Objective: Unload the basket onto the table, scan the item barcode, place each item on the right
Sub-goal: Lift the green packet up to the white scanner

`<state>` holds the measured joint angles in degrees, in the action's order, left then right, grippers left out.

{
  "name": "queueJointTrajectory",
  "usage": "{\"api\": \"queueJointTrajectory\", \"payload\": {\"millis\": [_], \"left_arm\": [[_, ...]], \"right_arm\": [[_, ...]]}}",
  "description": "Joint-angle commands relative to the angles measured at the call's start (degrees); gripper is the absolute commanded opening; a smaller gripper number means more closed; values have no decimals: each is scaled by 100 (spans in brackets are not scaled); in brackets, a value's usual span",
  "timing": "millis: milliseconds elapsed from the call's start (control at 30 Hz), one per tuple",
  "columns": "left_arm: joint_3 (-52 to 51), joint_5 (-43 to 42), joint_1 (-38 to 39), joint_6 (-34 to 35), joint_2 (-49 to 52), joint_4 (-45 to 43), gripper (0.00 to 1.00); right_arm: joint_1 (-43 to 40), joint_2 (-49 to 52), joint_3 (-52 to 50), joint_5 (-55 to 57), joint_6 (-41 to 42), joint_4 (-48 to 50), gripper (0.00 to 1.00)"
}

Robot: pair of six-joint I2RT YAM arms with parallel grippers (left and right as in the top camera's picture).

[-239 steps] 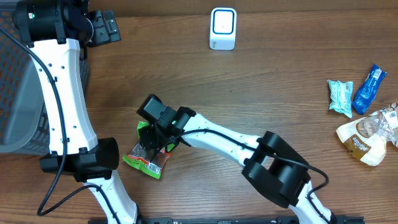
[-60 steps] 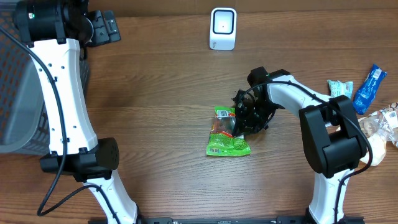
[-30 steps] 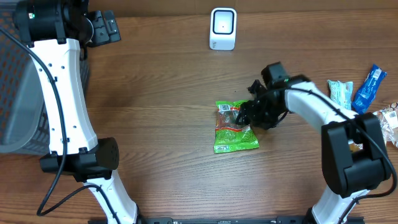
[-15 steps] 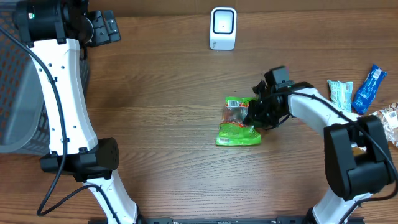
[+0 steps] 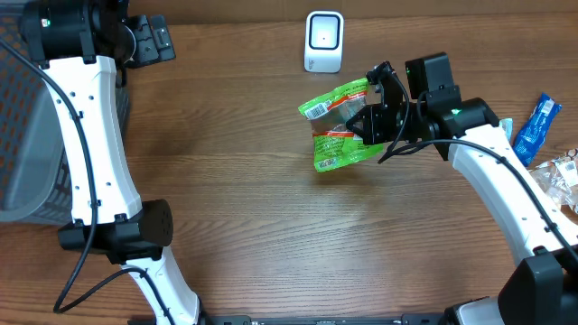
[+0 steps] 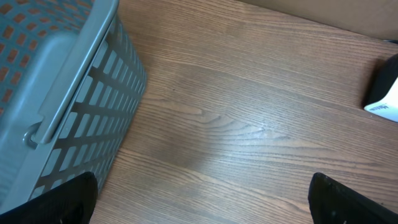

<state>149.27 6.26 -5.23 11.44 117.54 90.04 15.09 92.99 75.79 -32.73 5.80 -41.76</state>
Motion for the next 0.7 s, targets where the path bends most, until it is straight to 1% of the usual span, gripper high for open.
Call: {"api": "queueJointTrajectory", "payload": {"millis": [0,67,133,167,200,233,267,333,367,400,433,533,600,667], "left_arm": [[57,13,39,-72,-138,-4,100],[57,13,39,-72,-140,-4,100],[57,13,39,-72,-138,-4,100],[57,13,39,-74,-138,-4,100],[57,13,39,-72,-138,-4,100],[57,13,39,-72,-140,-4,100],[57,13,39,-72,-138,-4,100],[57,13,39,-72,-138,-4,100],[57,13,39,-72,-138,-4,100],[57,13,39,-72,-138,-4,100],[57,13,39,-72,-138,-4,100],[57,13,39,-72,-138,-4,100],[57,13,39,-74,-140,-4,100],[57,13,39,-72,-138,-4,100]], "right_arm": [[15,-129,382,243,492,42,4],[42,-129,385,680,592,72,4],[140,-127,385,1381,758,79,4],[223,-127,385,1963,811,96,4],[374,-127,385,2938,911,157,4],[505,-107,385,3687,949,262,4],[562,-92,385,4004,946,328,4],[763,-20,385,5101,944,647,4],[824,31,382,5440,942,774,4],[940,149,382,6135,909,1121,4],[988,223,382,6426,839,1342,4],[1043,557,382,6994,256,2142,4],[1043,879,382,7401,-195,2796,4],[1043,1311,382,7930,-754,3703,4]]}}
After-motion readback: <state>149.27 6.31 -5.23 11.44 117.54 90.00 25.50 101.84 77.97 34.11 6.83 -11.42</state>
